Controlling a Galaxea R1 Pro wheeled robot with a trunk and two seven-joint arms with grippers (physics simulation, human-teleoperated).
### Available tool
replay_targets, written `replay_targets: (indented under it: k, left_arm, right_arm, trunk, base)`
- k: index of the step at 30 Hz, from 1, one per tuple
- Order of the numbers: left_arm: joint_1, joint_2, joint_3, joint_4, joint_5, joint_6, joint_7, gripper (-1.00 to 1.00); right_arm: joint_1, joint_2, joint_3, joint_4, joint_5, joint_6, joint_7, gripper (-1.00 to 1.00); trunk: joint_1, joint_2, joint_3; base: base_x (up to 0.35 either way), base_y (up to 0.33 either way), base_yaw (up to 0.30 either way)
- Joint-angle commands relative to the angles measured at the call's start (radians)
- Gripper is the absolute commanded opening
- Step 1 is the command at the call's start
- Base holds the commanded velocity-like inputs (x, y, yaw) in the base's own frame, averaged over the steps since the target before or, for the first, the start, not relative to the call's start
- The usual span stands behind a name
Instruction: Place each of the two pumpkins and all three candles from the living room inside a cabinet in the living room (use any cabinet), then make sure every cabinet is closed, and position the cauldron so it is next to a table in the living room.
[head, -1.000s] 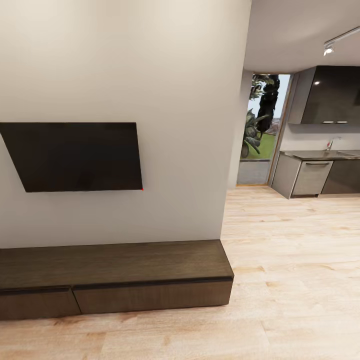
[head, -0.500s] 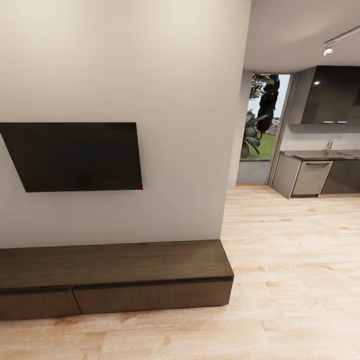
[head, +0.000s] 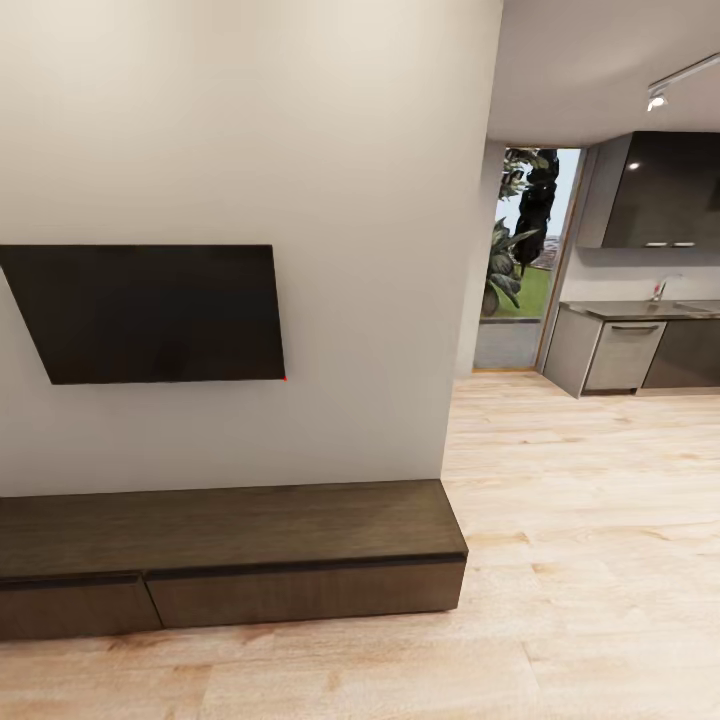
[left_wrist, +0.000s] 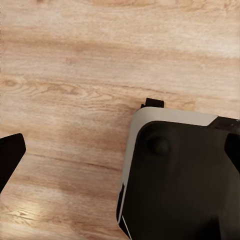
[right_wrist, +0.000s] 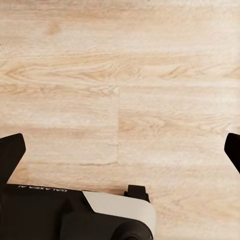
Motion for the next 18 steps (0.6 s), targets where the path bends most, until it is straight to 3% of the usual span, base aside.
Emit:
replay_targets:
  k: [1, 18]
  left_arm:
    - [0.000, 0.000, -0.008, 0.000, 0.008, -0.002, 0.003, 1.00]
    - [0.000, 0.000, -0.008, 0.000, 0.008, -0.002, 0.003, 1.00]
  right_arm:
    - [-0.001, 0.001, 0.006, 0.002, -0.010, -0.005, 0.006, 1.00]
    - [-0.001, 0.000, 0.006, -0.002, -0.012, -0.006, 0.006, 1.00]
  trunk:
    - [0.000, -0.001, 0.000]
    - [0.000, -0.001, 0.000]
  base:
    - [0.000, 0.000, 0.000]
    - [0.000, 0.000, 0.000]
